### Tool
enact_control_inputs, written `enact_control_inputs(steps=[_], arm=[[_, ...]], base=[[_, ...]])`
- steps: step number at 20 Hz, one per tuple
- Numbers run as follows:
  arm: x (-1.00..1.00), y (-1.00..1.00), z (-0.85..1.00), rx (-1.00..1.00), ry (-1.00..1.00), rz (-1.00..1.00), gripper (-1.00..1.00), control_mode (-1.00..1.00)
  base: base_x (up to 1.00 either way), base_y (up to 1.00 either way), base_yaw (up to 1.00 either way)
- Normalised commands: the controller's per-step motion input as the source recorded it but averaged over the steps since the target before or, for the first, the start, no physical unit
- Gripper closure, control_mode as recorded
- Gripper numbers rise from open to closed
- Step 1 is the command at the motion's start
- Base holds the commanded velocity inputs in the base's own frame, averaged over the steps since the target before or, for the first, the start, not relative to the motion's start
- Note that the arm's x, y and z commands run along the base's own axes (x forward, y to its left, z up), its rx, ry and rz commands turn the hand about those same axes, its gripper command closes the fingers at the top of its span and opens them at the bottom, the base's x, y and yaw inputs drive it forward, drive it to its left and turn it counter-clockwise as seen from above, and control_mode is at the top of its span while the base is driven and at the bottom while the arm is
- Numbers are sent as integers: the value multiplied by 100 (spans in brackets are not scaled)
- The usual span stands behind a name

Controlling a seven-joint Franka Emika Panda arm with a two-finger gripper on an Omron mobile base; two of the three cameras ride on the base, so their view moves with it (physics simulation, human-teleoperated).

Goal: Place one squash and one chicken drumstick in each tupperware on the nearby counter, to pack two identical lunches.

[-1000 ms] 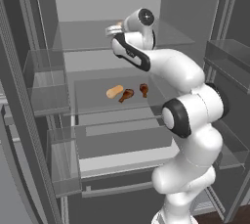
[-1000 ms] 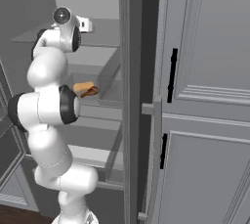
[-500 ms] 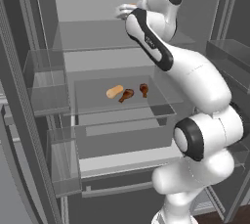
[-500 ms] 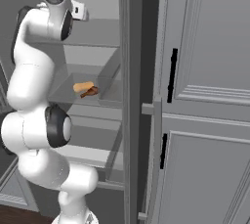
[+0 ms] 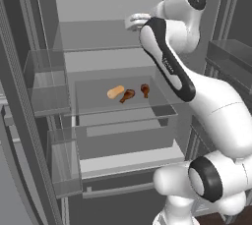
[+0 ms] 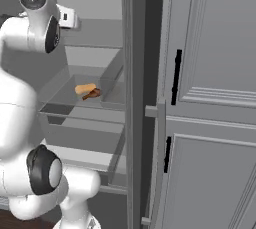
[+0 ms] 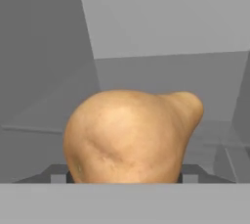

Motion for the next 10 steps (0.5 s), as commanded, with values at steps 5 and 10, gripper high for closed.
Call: enact_control_inputs(steps=[5, 10], arm=[[-100, -2, -75, 1, -16, -5, 100, -100], [-100, -17, 0, 1, 0, 0, 100, -100]], base=[[0, 0, 0], [0, 0, 0]])
